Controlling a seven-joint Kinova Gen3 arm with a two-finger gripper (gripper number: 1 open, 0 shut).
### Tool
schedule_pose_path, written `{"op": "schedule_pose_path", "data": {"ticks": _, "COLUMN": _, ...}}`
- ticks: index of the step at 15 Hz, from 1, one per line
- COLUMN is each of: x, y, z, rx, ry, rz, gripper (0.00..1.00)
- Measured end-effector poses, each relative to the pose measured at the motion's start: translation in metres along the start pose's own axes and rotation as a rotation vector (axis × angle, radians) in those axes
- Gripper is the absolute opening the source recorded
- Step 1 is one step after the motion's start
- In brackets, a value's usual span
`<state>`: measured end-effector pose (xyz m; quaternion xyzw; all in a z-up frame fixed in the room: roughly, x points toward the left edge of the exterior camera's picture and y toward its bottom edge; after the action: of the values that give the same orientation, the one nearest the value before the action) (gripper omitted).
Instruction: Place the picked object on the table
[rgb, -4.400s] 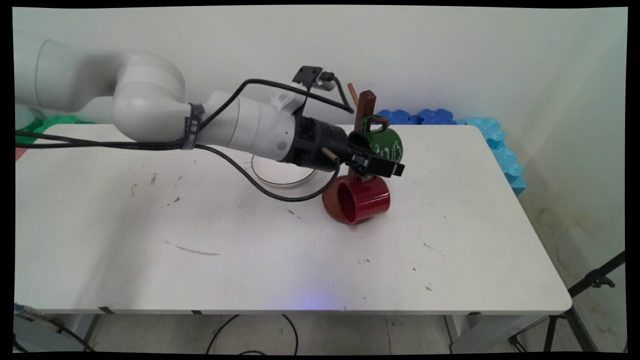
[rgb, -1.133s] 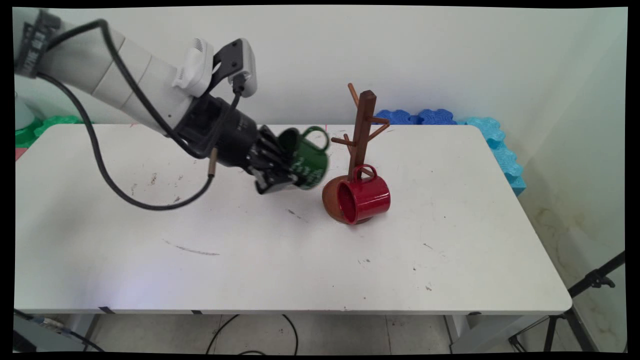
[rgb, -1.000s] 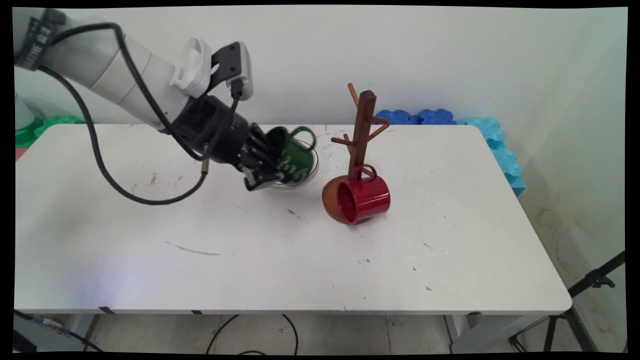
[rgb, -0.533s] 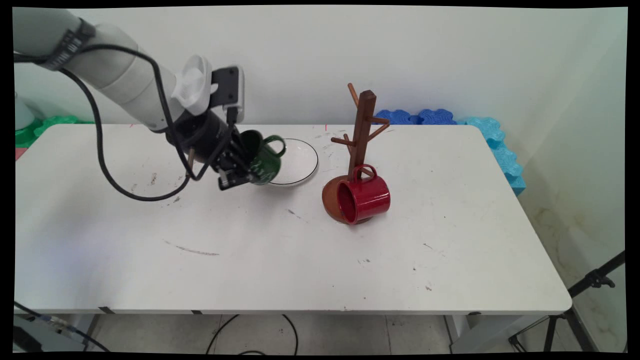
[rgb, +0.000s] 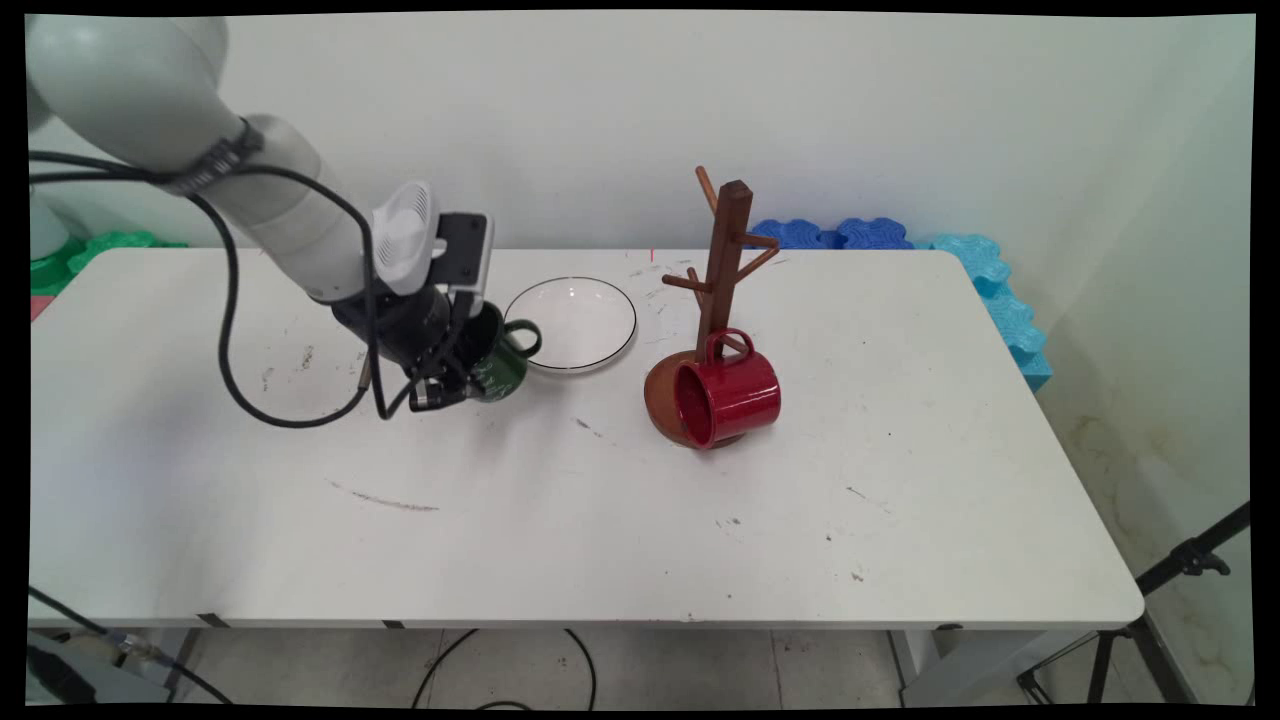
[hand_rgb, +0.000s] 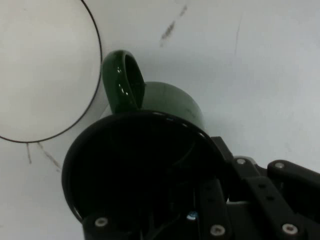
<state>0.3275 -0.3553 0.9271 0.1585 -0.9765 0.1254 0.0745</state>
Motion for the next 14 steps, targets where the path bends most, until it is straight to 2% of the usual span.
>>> {"op": "schedule_pose_path", "data": {"ticks": 6, "x": 0.0, "y": -0.005, "z": 0.032, "rx": -0.036, "ry": -0.047, "rz": 0.044, "gripper": 0.0}}
{"op": "schedule_pose_path", "data": {"ticks": 14, "x": 0.008, "y": -0.01, "z": 0.064, "rx": -0.089, "ry": -0.051, "rz": 0.058, "gripper": 0.0}}
